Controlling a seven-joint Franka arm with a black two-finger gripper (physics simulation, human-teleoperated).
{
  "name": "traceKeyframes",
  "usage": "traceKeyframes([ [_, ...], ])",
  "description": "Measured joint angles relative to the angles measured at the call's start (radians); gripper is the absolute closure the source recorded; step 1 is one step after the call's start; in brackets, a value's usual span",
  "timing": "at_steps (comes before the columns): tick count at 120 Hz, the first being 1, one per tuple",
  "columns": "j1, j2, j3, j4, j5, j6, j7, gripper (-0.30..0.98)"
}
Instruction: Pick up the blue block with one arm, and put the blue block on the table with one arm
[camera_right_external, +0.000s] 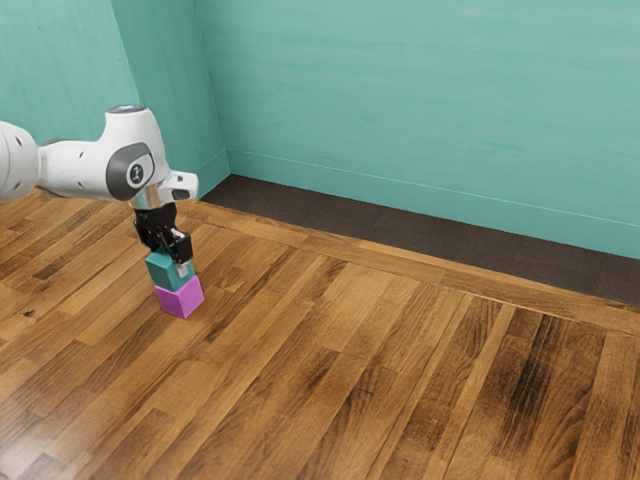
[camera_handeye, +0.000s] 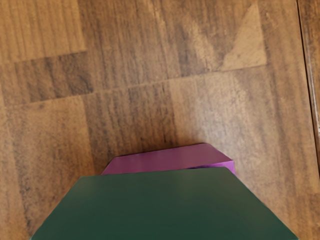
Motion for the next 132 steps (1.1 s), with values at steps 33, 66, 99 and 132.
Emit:
traceKeyframes([
  [33,-0.001,-0.032,-0.003,0.0,0.0,-0.001,-0.003,0.33],
  [66,-0.101,-0.077,-0.032,-0.012,-0.013,-0.019,-0.017,0.33],
  [99,-0.168,0.003,-0.033,-0.008,-0.015,-0.018,-0.032,0.33],
  [132,-0.18,0.016,-0.032,-0.004,-0.022,-0.018,-0.038,0.14],
])
